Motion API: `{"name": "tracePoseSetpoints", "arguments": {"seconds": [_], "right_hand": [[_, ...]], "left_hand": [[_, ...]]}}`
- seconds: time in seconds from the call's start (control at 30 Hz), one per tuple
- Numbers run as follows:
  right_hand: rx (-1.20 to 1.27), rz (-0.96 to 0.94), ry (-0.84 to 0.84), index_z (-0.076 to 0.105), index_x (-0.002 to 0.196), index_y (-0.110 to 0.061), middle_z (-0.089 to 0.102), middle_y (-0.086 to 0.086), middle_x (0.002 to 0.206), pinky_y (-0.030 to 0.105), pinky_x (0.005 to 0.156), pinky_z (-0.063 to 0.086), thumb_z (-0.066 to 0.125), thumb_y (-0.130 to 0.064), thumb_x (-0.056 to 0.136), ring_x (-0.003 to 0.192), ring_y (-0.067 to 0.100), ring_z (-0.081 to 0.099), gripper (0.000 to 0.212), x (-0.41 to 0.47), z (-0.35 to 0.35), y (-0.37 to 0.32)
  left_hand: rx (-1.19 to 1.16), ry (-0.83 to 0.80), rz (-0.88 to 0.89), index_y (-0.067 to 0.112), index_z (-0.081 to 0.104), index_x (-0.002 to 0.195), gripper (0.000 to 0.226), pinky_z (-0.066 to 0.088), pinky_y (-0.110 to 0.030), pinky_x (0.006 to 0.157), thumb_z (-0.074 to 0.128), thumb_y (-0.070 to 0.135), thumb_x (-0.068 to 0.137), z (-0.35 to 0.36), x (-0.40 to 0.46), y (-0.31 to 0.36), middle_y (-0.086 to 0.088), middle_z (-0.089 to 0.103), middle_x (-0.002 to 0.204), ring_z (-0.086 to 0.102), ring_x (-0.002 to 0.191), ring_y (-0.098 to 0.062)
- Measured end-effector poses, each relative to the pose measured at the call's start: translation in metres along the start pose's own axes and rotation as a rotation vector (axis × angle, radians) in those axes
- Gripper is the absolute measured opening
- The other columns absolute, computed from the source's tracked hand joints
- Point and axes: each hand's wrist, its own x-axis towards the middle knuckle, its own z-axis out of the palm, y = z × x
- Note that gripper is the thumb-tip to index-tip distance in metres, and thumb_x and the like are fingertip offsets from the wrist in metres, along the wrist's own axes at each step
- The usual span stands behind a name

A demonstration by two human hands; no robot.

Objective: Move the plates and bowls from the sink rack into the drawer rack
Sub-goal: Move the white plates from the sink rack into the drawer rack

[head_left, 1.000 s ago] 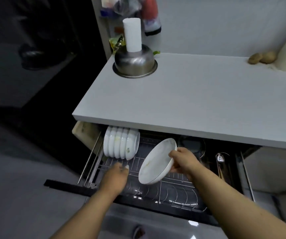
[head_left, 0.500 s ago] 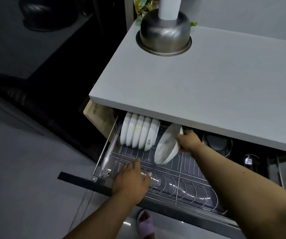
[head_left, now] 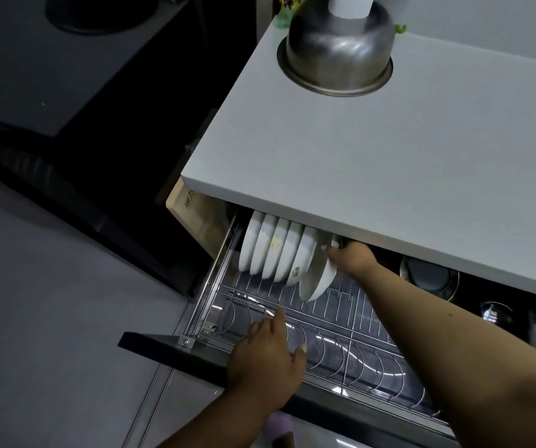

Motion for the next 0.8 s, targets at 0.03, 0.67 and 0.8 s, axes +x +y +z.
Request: {"name": "tracePoseSetpoints", "arguments": {"seconds": [0.03, 0.67, 0.8], "right_hand": [[-0.017, -0.019, 0.0, 0.058, 0.121, -0.005, 0.063, 0.015, 0.12, 0.037, 0.097, 0.045, 0.065, -0.035, 0.087, 0.112, 0.032, 0.058, 0.046, 0.002, 0.003, -0.001], [-0.232, 0.019, -0.048, 0.052, 0.127, 0.003, 0.06, 0.022, 0.123, 0.034, 0.088, 0.044, 0.05, -0.042, 0.095, 0.113, 0.036, 0.057, 0.056, 0.004, 0.02, -0.012], [-0.16, -0.025, -0.05, 0.036, 0.142, -0.005, 0.062, 0.017, 0.123, 0.027, 0.078, 0.042, 0.056, -0.035, 0.093, 0.109, 0.032, 0.06, 0.06, -0.022, 0.019, -0.001]], "left_hand": [[-0.011, 0.002, -0.001, 0.022, 0.007, 0.152, 0.074, 0.04, -0.03, 0.096, 0.035, 0.056, 0.092, 0.0, 0.0, 0.0, 0.003, 0.041, 0.143, 0.041, 0.127, -0.015], [-0.012, -0.046, -0.065, 0.024, 0.007, 0.152, 0.075, 0.043, -0.033, 0.093, 0.04, 0.052, 0.091, 0.004, 0.002, 0.0, 0.003, 0.043, 0.141, 0.046, 0.124, -0.018], [0.014, -0.062, -0.074, 0.024, 0.012, 0.151, 0.071, 0.046, -0.033, 0.089, 0.039, 0.052, 0.092, 0.001, 0.003, 0.001, 0.002, 0.043, 0.142, 0.05, 0.12, -0.02]]}}
